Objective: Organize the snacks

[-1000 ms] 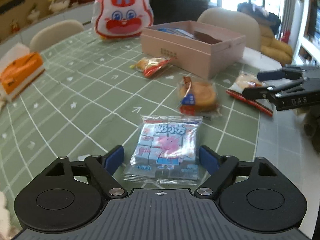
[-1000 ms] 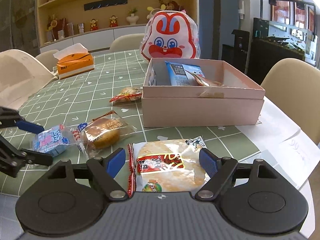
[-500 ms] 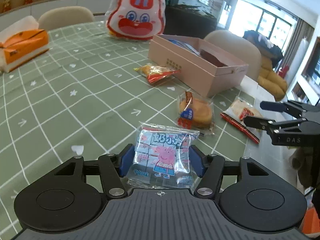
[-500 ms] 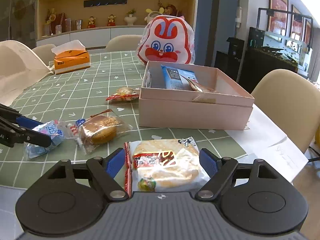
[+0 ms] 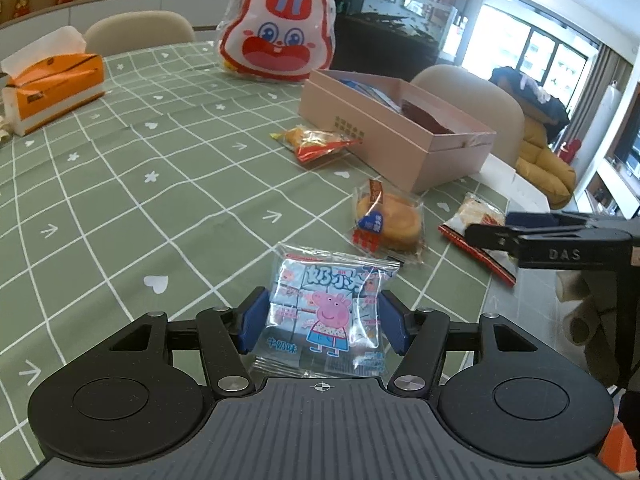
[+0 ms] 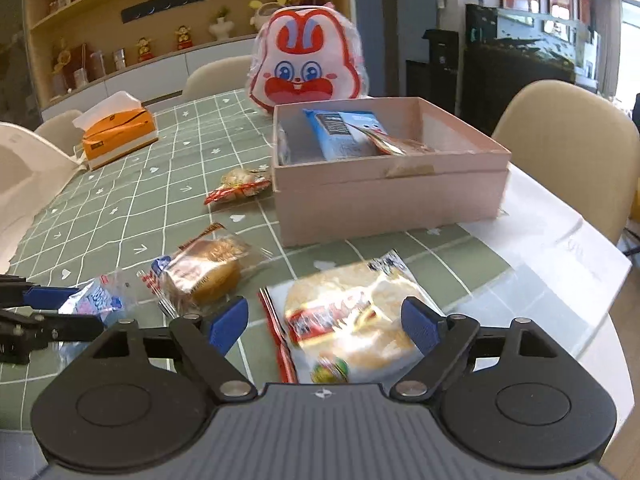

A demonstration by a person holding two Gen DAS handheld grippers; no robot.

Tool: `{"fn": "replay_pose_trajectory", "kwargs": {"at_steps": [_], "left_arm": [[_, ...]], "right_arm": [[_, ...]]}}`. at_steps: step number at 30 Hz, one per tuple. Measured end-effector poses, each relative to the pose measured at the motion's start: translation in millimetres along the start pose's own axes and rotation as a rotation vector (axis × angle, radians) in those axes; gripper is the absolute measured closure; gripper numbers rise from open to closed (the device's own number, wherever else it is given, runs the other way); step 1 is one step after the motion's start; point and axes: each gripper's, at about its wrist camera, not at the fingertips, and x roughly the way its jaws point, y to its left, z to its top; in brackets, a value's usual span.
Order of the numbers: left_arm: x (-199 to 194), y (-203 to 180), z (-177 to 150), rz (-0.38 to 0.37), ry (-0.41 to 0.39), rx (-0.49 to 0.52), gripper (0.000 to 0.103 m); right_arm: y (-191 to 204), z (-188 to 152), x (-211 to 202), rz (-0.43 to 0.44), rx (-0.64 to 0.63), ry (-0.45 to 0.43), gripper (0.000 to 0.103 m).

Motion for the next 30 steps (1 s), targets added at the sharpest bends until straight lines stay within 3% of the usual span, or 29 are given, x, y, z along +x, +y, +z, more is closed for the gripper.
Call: {"fn": "replay_pose_trajectory", "kwargs": {"at_steps": [5, 10, 18, 24, 30], "left_arm": [[-0.2, 1.3, -0.1, -0.007, -0.001, -0.008, 0.037], [-0.7, 1.7, 0.0, -0.007, -0.001, -0.008, 0.037], [-1.0, 2.1, 0.0, -0.009, -0.003, -0.012, 0.037], [-1.2, 2.1, 0.2, -0.007, -0.005, -0.011, 0.037], [-0.9, 0.2, -0.3, 0.001, -0.007, -0.005, 0.037]], "right_arm": [[27.1, -0.9, 7.0, 0.065, -0.120, -0.005, 0.019], [46.0, -11.7, -4.3, 0.111, -0.283, -0.014, 0.045], [35.5, -29.1, -26.0, 0.127, -0.368, -0.033, 0.044], [16.1, -35.6, -33.8, 0.050, -0.377, -0.045, 0.035], [-13.1, -24.8, -36.2, -0.142, -0.319, -0.065, 0.025]]}}
